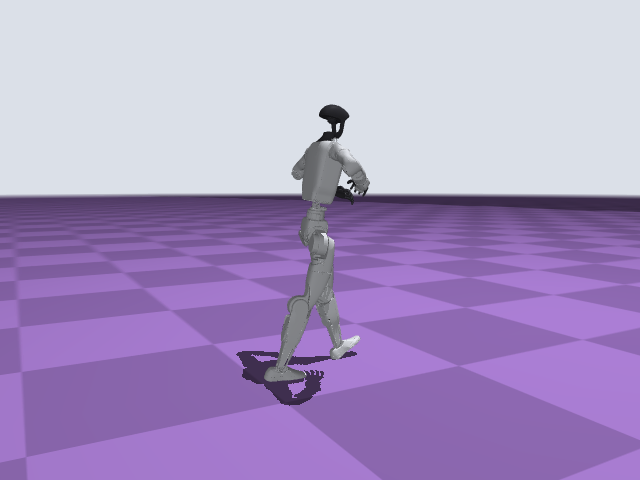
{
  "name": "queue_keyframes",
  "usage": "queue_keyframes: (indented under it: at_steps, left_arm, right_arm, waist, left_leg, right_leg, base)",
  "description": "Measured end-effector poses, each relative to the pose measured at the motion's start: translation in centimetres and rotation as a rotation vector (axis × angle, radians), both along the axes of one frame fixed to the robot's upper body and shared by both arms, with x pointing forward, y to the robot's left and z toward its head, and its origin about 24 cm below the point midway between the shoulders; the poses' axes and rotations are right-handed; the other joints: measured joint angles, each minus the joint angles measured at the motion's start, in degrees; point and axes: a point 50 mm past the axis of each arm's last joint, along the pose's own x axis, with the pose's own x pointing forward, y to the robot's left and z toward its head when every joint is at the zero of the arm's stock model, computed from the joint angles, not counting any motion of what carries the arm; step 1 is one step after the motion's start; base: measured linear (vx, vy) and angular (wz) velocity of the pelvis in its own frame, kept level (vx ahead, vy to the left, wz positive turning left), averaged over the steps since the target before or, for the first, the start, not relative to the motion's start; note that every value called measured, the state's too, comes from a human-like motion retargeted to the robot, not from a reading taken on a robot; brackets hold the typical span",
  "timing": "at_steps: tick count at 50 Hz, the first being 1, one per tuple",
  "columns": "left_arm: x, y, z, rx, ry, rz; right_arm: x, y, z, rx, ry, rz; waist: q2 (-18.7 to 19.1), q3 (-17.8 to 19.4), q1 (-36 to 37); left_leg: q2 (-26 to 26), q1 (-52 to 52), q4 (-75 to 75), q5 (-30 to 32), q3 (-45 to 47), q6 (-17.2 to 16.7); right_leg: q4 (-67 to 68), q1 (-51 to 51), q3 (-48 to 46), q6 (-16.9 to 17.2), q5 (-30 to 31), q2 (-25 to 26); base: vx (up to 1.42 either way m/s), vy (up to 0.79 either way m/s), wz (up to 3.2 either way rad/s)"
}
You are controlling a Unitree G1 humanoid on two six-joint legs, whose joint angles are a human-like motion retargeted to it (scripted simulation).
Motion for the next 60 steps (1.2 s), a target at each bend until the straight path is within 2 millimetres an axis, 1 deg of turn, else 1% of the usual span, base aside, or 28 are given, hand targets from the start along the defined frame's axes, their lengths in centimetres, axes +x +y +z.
queue_keyframes:
  at_steps: [3,5,8,10,12,13,15,17,19,21,23,25,27,30,33,34,35,38,40,43,45,48,50,52,53,55,57,60]
  left_arm:
    - [0.2,0.0,0.1,-0.015,-0.006,0.015]
    - [1.0,-0.1,0.8,-0.028,-0.037,0.019]
    - [1.0,-0.5,0.7,-0.047,-0.025,-0.001]
    - [0.9,-0.7,0.6,-0.056,-0.013,-0.017]
    - [0.8,-0.8,0.5,-0.06,-0.003,-0.021]
    - [0.9,-0.8,0.5,-0.059,0.0,-0.02]
    - [0.9,-0.8,0.5,-0.053,-0.001,-0.013]
    - [0.9,-0.7,0.4,-0.044,-0.004,-0.006]
    - [1.0,-0.6,0.3,-0.039,-0.011,0.0]
    - [1.0,-0.6,0.3,-0.037,-0.015,0.008]
    - [1.1,-0.6,0.2,-0.041,-0.019,0.016]
    - [1.2,-0.6,0.2,-0.049,-0.023,0.024]
    - [1.3,-0.6,0.2,-0.058,-0.028,0.037]
    - [1.7,-0.6,0.4,-0.061,-0.04,0.059]
    - [1.8,-0.5,0.2,-0.052,-0.053,0.064]
    - [1.7,-0.5,0.1,-0.048,-0.057,0.061]
    - [1.7,-0.5,0.0,-0.044,-0.061,0.056]
    - [1.4,-0.4,-0.2,-0.039,-0.061,0.05]
    - [1.1,-0.3,-0.6,-0.035,-0.046,0.053]
    - [0.8,-0.2,-0.9,-0.038,-0.038,0.06]
    - [1.5,-0.3,-0.4,-0.04,-0.074,0.061]
    - [1.7,-0.2,-0.6,-0.013,-0.096,0.055]
    - [1.6,-0.1,-1.0,0.018,-0.11,0.049]
    - [1.2,0.0,-1.6,0.055,-0.105,0.043]
    - [0.3,0.1,-2.3,0.075,-0.079,0.04]
    - [0.9,0.1,-2.1,0.089,-0.099,0.045]
    - [0.9,0.1,-2.3,0.097,-0.085,0.05]
    - [0.8,0.2,-2.5,0.107,-0.079,0.057]
  right_arm:
    - [0.0,-0.1,-0.3,-0.006,-0.007,-0.011]
    - [0.6,-0.1,-0.2,-0.009,-0.041,-0.015]
    - [0.3,0.0,-0.8,-0.011,-0.024,0.005]
    - [0.1,0.0,-1.2,-0.013,-0.003,0.017]
    - [0.0,0.0,-1.4,-0.008,0.02,0.014]
    - [0.0,0.0,-1.5,-0.003,0.029,0.007]
    - [0.0,-0.1,-1.4,0.011,0.037,-0.007]
    - [0.1,-0.2,-1.3,0.023,0.031,-0.018]
    - [0.2,-0.3,-1.0,0.033,0.013,-0.025]
    - [0.3,-0.4,-0.7,0.04,-0.006,-0.029]
    - [0.4,-0.5,-0.4,0.044,-0.02,-0.034]
    - [0.5,-0.7,-0.3,0.045,-0.028,-0.039]
    - [0.6,-0.8,-0.1,0.039,-0.035,-0.05]
    - [0.9,-0.9,0.0,0.008,-0.058,-0.067]
    - [0.9,-0.7,-0.1,-0.037,-0.085,-0.059]
    - [0.9,-0.6,-0.2,-0.046,-0.092,-0.05]
    - [0.8,-0.5,-0.3,-0.053,-0.097,-0.04]
    - [0.5,-0.2,-0.5,-0.059,-0.098,-0.021]
    - [0.2,-0.2,-0.7,-0.054,-0.082,-0.017]
    - [0.0,-0.3,-0.9,-0.047,-0.071,-0.027]
    - [0.7,-0.5,-0.3,-0.046,-0.102,-0.04]
    - [0.9,-0.6,-0.1,-0.039,-0.118,-0.053]
    - [0.9,-0.7,0.1,-0.025,-0.124,-0.061]
    - [0.6,-0.6,0.1,0.005,-0.113,-0.066]
    - [0.1,-0.5,-0.2,0.025,-0.087,-0.067]
    - [0.6,-0.6,0.7,0.037,-0.115,-0.068]
    - [0.6,-0.6,0.8,0.04,-0.111,-0.063]
    - [0.5,-0.5,0.6,0.034,-0.096,-0.057]
  waist:
    - [-0.75,-1.3,0.76]
    - [-0.72,-1.21,0.68]
    - [-0.73,-2.31,0.81]
    - [-0.27,-3.27,0.88]
    - [0.23,-4.2,0.88]
    - [0.44,-4.57,0.85]
    - [0.73,-4.96,0.57]
    - [1.07,-4.94,-0.04]
    - [1.04,-4.6,-1.1]
    - [0.73,-4.03,-2.44]
    - [0.17,-3.24,-3.93]
    - [-0.66,-2.21,-5.48]
    - [-1.78,-0.82,-7.01]
    - [-3.49,1.8,-8.8]
    - [-4.44,4.12,-9.4]
    - [-4.4,4.69,-9.24]
    - [-4.22,5.19,-8.95]
    - [-3.15,5.56,-8.22]
    - [-2.35,5.1,-8.04]
    - [-1.61,4.13,-8.91]
    - [-1.74,3.97,-10.05]
    - [-1.44,2.75,-9.85]
    - [-1.5,1.99,-9.24]
    - [-2.2,0.99,-8.9]
    - [-2.72,-0.4,-8.91]
    - [-3.11,-0.56,-9.78]
    - [-3.71,-0.96,-9.66]
    - [-4.73,-1.19,-8.39]
  left_leg:
    - [1.04,2.76,0.0,2.62,2.25,0.23]
    - [2.1,4.35,0.0,4.26,2.16,0.11]
    - [3.46,8.37,0.0,3.09,1.48,0.12]
    - [4.71,10.56,0.0,1.39,0.95,0.37]
    - [5.69,12.12,0.06,-0.13,0.56,0.54]
    - [6.03,12.7,0.22,-0.83,0.38,0.56]
    - [6.36,13.44,1.29,-2.46,-0.18,0.45]
    - [6.38,14.3,2.5,-4.08,-1.12,0.05]
    - [5.74,14.96,3.75,-5.6,-2.55,-0.32]
    - [4.64,15.76,4.92,-7.04,-4.39,-0.57]
    - [3.14,16.83,5.9,-8.32,-6.58,-0.64]
    - [1.26,18.2,6.65,-9.47,-9.03,-0.59]
    - [-0.96,20.03,7.22,-10.53,-11.7,-0.42]
    - [-3.91,23.56,7.8,-12.09,-15.71,0.14]
    - [-5.23,27.33,7.91,-13.36,-18.79,0.86]
    - [-4.51,28.45,7.92,-13.76,-19.26,0.47]
    - [-3.28,29.53,7.93,-14.17,-19.5,-0.22]
    - [-1.04,32.07,7.94,-15.19,-20.36,-1.38]
    - [-0.55,33.98,8.06,-15.82,-21.35,-1.35]
    - [-1.06,36.29,8.37,-15.6,-24.66,-0.67]
    - [-1.97,36.47,8.88,-13.92,-27.83,-0.33]
    - [-2.29,36.73,12.81,-9.69,-30.97,-0.6]
    - [-3.27,35.45,18.4,-5.81,-32.35,-0.75]
    - [-5.38,31.15,28.74,-2.11,-32.24,-0.28]
    - [-6.4,27.86,35.32,-0.68,-31.47,0.28]
    - [-8.14,18.86,48.28,1.07,-28.87,2.29]
    - [-8.17,12.09,56.47,-0.86,-24.39,5.67]
    - [-7.67,4.99,60.62,-8.07,-17.81,10.54]
  right_leg:
    - [2.49,1.15,1.58,-1.39,2.16,0.59]
    - [6.03,0.72,2.57,-1.94,5.33,1.82]
    - [15.81,-1.74,3.14,-1.22,13.74,3.61]
    - [26.3,-6.6,1.81,-0.29,19.86,5.07]
    - [37.07,-12.93,-1.18,-0.42,24.53,5.43]
    - [41.8,-16.14,-3.01,-1.2,25.65,5.09]
    - [48.92,-21.92,-6.68,-3.94,24.39,3.67]
    - [51.2,-25.81,-9.74,-7.01,19.48,2.38]
    - [49.82,-28.57,-12.2,-9.2,14.25,1.21]
    - [45.08,-30.06,-14.02,-10.37,10.29,0.35]
    - [37.61,-30.43,-14.99,-10.55,8.04,-0.16]
    - [28.2,-29.93,-15.0,-9.91,7.63,-0.53]
    - [17.77,-28.75,-14.12,-8.54,9.37,-1.16]
    - [3.99,-27.03,-12.51,-5.23,15.32,-2.45]
    - [-4.08,-27.15,-11.72,-0.05,22.41,-3.18]
    - [-4.76,-28.05,-11.77,0.81,23.16,-2.22]
    - [-4.76,-29.26,-11.93,1.14,23.29,-0.71]
    - [-4.76,-31.92,-12.27,1.14,20.15,1.85]
    - [-4.76,-32.04,-12.2,1.14,17.4,2.17]
    - [-4.76,-30.26,-11.47,1.14,15.65,1.04]
    - [-4.76,-29.5,-11.13,1.14,16.84,-0.42]
    - [-4.76,-26.66,-11.88,1.14,20.6,-1.26]
    - [-4.76,-24.14,-12.41,1.14,21.58,-2.36]
    - [-4.69,-21.3,-12.7,1.14,20.27,-4.49]
    - [-4.48,-20.05,-13.02,1.14,19.11,-5.65]
    - [-4.76,-18.86,-14.41,1.14,17.57,-8.24]
    - [-4.73,-17.64,-15.31,1.14,16.24,-9.86]
    - [-4.23,-16.69,-15.54,1.14,14.59,-11.26]
  base:
    - [0.66,0.17,-0.38]
    - [0.67,0.19,-0.22]
    - [0.67,0.22,-0.2]
    - [0.61,0.23,-0.15]
    - [0.55,0.23,-0.06]
    - [0.51,0.23,0.03]
    - [0.49,0.23,0.16]
    - [0.47,0.21,0.41]
    - [0.46,0.19,0.7]
    - [0.46,0.16,0.94]
    - [0.46,0.13,1.13]
    - [0.46,0.09,1.25]
    - [0.47,0.06,1.33]
    - [0.49,0.02,1.22]
    - [0.5,-0.04,0.88]
    - [0.5,-0.25,0.53]
    - [0.51,-0.34,0.36]
    - [0.53,-0.22,0.36]
    - [0.59,-0.02,0.51]
    - [0.63,-0.01,0.81]
    - [0.65,-0.14,0.98]
    - [0.68,-0.23,0.63]
    - [0.67,-0.22,0.45]
    - [0.63,-0.17,0.55]
    - [0.58,-0.13,0.74]
    - [0.5,-0.11,0.87]
    - [0.46,-0.13,0.54]
    - [0.42,-0.14,0.08]
